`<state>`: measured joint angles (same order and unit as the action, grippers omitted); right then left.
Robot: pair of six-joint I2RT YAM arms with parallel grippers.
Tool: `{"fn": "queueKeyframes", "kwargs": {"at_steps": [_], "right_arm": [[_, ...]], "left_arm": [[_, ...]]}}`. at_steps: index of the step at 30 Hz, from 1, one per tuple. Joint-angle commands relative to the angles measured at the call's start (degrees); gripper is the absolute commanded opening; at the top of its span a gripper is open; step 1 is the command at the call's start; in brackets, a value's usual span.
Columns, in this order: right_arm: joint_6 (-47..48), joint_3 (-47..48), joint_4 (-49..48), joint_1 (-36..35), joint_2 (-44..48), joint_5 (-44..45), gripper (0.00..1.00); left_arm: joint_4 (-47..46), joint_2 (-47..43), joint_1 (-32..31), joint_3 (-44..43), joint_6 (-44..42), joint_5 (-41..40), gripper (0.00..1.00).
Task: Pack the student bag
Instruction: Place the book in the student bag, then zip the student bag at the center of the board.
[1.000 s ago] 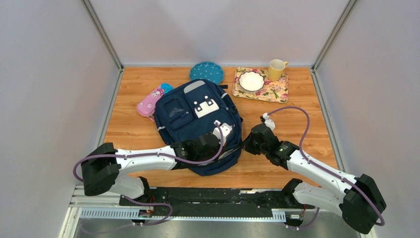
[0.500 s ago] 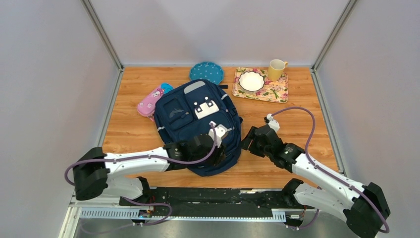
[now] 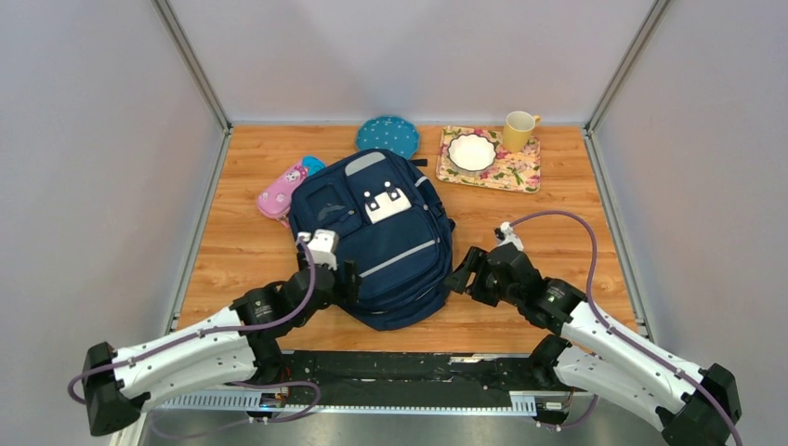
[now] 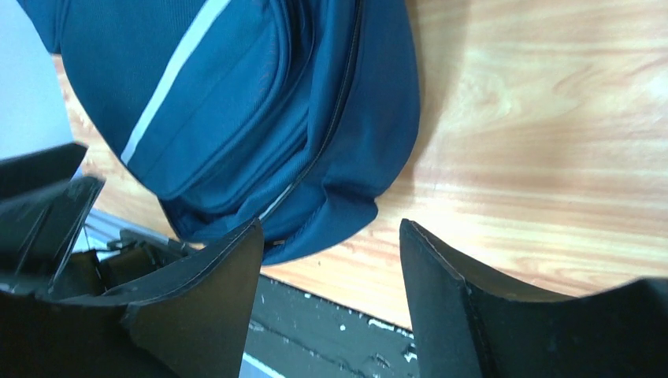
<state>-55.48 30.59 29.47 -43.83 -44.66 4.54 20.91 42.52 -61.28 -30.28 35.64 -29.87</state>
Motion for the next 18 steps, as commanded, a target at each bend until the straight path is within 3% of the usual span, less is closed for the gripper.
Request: {"fn": "queueKeyframes", "kwargs": {"at_steps": [1, 5, 8, 10, 13, 18], "right_arm": [[-2.7, -0.6, -0.5, -3.0, 1.9, -2.1, 0.67], [-2.9, -0.3, -1.0, -3.9, 0.6, -1.9, 0.68], [-2.5, 0.2, -1.4, -4.5, -0.5, -2.2, 0.68], [-2.4, 0.3, -1.5, -4.6, -0.7, -2.2, 0.68], [-2.2, 0.3, -1.7, -4.7, -0.7, -2.3, 0.68], [-2.3, -0.3, -2.3, -4.7, 0.3, -3.0, 0.68]], "left_arm": [[9.1, -10.2, 5.4, 5.7, 10.2, -3.0, 0.85], [11.3, -14.3, 9.3, 8.7, 11.5, -4.3, 0.86], [14.0, -12.9, 18.5, 8.7, 7.8, -0.6, 0.89], [10.5, -11.8, 26.9, 9.8, 5.6, 8.7, 0.91], [5.7, -10.4, 33.4, 12.3, 5.5, 17.1, 0.92], [-4.0, -11.0, 37.2, 18.3, 8.1, 27.0, 0.89]]}}
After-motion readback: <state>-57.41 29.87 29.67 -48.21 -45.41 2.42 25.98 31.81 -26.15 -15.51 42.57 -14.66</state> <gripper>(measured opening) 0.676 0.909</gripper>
